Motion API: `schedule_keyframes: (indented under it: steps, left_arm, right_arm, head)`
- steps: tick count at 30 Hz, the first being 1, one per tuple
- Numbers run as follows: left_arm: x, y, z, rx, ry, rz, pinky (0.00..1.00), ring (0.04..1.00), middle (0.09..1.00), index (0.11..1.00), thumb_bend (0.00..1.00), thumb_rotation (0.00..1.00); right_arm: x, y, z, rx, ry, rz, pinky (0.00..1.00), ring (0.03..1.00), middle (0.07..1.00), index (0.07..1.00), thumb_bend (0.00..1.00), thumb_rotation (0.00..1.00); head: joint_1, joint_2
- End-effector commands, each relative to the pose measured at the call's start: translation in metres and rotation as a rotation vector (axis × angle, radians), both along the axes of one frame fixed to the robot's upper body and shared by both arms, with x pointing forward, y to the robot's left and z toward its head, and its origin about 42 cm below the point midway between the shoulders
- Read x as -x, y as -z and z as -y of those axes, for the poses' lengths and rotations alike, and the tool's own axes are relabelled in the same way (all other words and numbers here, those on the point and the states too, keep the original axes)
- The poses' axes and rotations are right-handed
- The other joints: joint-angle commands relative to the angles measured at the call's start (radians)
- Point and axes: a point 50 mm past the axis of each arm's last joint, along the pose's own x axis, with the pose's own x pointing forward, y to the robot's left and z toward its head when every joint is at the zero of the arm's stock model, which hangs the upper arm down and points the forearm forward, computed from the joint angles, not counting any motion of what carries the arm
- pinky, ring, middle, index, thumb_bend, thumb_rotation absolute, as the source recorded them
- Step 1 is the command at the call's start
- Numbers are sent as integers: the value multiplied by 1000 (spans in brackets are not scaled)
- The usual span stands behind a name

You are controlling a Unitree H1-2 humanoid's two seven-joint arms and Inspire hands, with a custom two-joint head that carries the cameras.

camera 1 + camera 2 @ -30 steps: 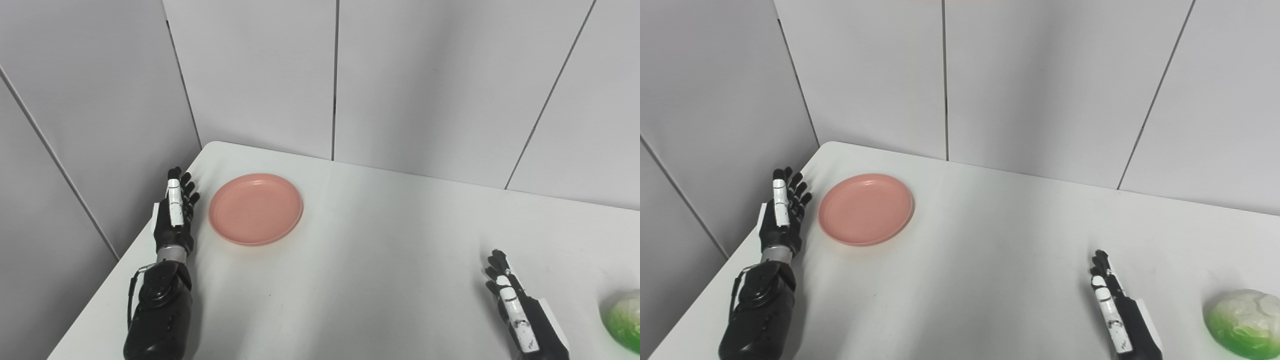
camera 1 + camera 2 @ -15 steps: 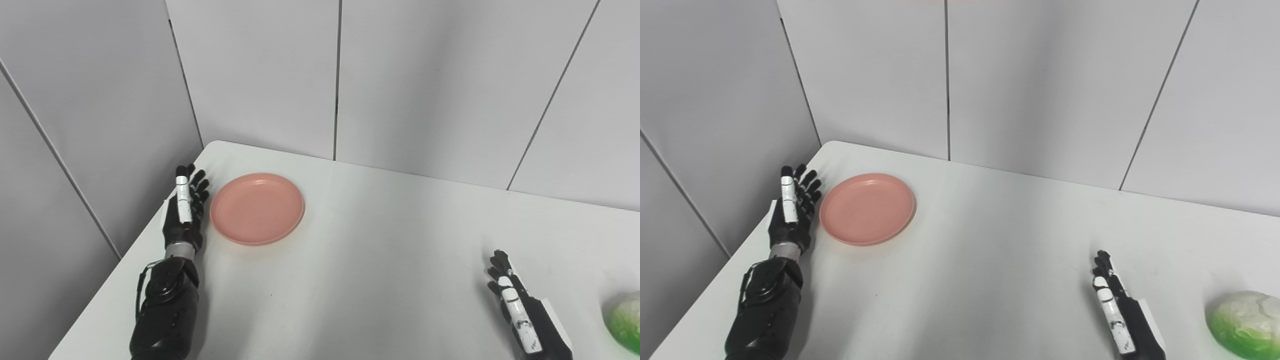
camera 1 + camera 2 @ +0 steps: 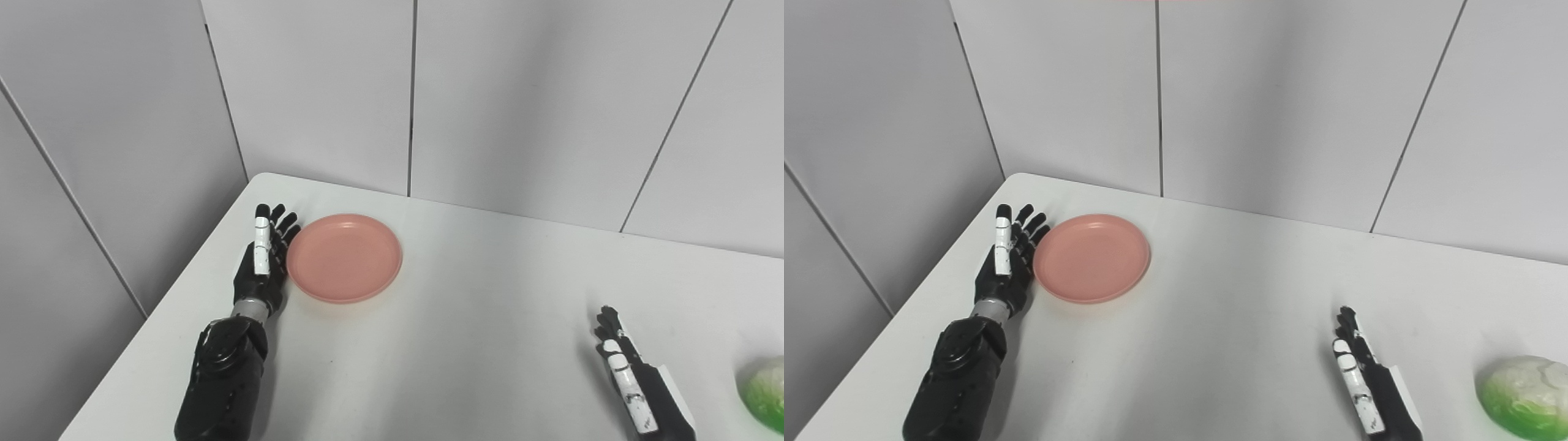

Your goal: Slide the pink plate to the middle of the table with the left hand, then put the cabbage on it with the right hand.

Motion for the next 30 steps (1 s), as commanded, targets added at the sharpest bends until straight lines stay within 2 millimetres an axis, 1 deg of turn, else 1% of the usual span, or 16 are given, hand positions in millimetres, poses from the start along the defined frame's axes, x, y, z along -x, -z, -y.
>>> schedule_keyframes:
  steps: [1,5,8,11,12,13,18,21,25,28,30]
  left_arm:
    - [-2,-7,18,13,63,10,973,960,956,953,854,1000]
    - [-2,-11,32,9,98,7,971,955,950,950,833,1000]
    - [-1,-14,48,3,132,2,962,953,947,946,830,1000]
    - [0,-17,58,-13,160,-6,959,950,946,944,832,1000]
    - [1,-17,62,-19,176,-6,960,951,946,944,832,1000]
    - [2,-17,65,-23,186,-6,957,952,948,946,835,1000]
    - [3,-9,97,-13,273,-29,973,958,951,944,819,1000]
    - [3,-5,112,-26,312,-31,980,956,950,947,812,1000]
    - [2,0,127,-36,365,-22,997,977,975,977,794,1000]
    - [2,3,137,-54,386,-41,986,964,963,966,817,1000]
    - [2,5,141,-71,415,-51,985,967,965,968,813,1000]
  right_arm:
    - [-1,-5,0,4,10,58,1000,1000,1000,1000,240,1000]
    - [-3,-2,1,-1,-1,65,1000,1000,1000,1000,252,1000]
    - [-3,-1,0,-8,1,64,1000,1000,1000,1000,272,1000]
    - [-4,-1,-1,-13,0,57,1000,1000,1000,1000,286,1000]
    - [-4,-1,-1,-9,-1,60,1000,1000,1000,1000,287,1000]
    - [-4,-1,-1,-6,-1,62,1000,1000,1000,1000,264,1000]
    - [-3,-1,-2,-25,-2,62,1000,1000,1000,1000,228,1000]
    - [-3,-1,-3,-13,2,60,1000,1000,1000,1000,226,1000]
    - [-2,-2,-4,2,0,59,1000,1000,1000,1000,244,1000]
    - [-3,0,-5,-6,-2,62,1000,1000,1000,1000,249,1000]
    - [-3,0,-5,-2,-2,71,998,998,1000,1000,273,1000]
  head:
    - [1,0]
    - [1,1]
    - [-3,4]
    - [-7,6]
    - [-11,7]
    - [-11,7]
    - [-19,11]
    - [-30,12]
    - [-48,14]
    - [-57,15]
    - [-64,16]
